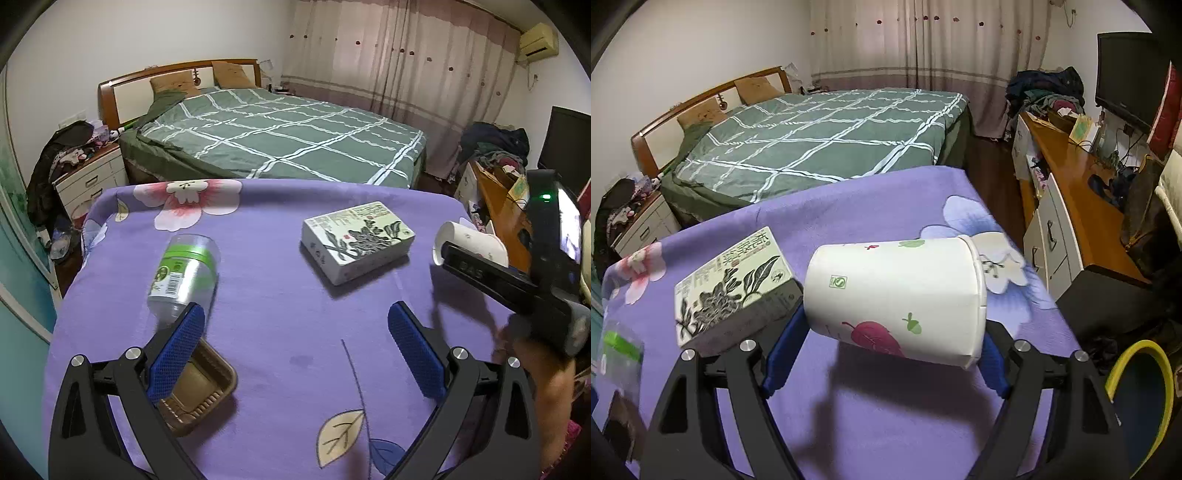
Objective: Collect trash
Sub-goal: 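Reach the right tool to the white strawberry paper cup and grasp it, then carry the paper cup with the right tool into the bin and release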
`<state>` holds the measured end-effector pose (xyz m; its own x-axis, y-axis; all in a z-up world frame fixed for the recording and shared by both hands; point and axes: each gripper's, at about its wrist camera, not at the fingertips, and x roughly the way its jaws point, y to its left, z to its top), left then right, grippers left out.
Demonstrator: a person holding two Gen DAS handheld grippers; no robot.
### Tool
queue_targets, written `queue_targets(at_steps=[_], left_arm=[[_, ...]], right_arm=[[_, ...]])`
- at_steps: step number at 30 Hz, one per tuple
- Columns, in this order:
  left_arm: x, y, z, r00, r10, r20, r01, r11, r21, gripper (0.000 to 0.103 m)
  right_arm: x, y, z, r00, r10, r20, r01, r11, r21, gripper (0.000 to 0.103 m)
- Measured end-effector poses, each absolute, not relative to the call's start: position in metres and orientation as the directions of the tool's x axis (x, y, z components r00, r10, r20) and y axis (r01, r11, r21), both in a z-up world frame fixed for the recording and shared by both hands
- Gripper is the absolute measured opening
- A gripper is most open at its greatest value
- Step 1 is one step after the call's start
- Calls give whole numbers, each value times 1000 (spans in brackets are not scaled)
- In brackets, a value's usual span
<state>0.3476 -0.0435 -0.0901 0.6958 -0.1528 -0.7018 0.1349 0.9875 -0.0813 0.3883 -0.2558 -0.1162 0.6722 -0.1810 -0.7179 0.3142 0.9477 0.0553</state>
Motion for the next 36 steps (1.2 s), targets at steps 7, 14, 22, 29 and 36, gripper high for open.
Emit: queue_targets(at_steps=[7,14,22,29,36], left_arm=[[337,-58,-84,708,-166,-686,169,984,-63,98],[326,-67,-80,723,-155,-674,172,984,-42,98],[320,-76,-81,725,-133,-676,155,988,-28,98],[316,-98,-86,716,-134,-685,185,983,2,98],[322,-123,-97,689,-145,-711,222,975,17,98]], right_arm=[[328,-283,-98,699,-177,-693,316,946,77,76],[265,-328,-90,696,-207,-687,361,929,86,77],[192,-386,-86,673,-280,-685,453,888,82,77],[152,-435,-110,600,-338,-725,557,827,76,77],[144,-462,-126,579,-346,-739,599,795,97,80]])
